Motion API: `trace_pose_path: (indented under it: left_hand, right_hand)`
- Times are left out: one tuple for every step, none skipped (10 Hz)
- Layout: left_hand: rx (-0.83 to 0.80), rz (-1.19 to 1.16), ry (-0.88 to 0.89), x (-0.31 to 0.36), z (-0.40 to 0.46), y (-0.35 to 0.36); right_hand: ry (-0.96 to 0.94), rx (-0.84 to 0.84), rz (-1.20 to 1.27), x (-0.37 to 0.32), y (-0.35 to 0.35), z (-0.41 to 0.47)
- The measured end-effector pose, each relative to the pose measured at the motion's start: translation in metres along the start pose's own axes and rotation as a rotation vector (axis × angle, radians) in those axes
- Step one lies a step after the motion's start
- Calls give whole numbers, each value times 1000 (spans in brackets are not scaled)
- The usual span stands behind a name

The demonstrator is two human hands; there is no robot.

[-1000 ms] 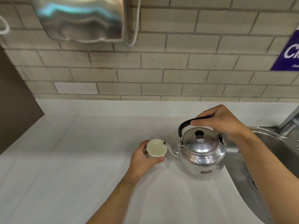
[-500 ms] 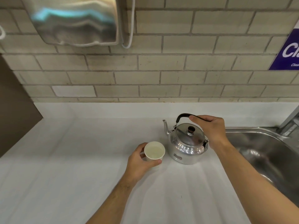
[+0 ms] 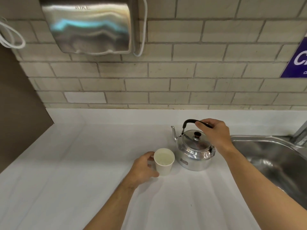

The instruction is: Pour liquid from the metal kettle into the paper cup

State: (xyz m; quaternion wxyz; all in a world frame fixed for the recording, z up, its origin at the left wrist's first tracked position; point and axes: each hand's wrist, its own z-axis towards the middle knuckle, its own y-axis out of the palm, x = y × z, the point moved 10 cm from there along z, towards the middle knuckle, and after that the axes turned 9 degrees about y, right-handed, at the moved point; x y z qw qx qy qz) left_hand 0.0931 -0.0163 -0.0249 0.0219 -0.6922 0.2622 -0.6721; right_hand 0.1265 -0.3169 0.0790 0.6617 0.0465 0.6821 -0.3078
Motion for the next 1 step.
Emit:
trace_pose_path:
  left_hand:
    - [92,142,-56,3,3,-26]
  right_hand:
    - [-92,48,-174,-20,-1,-4]
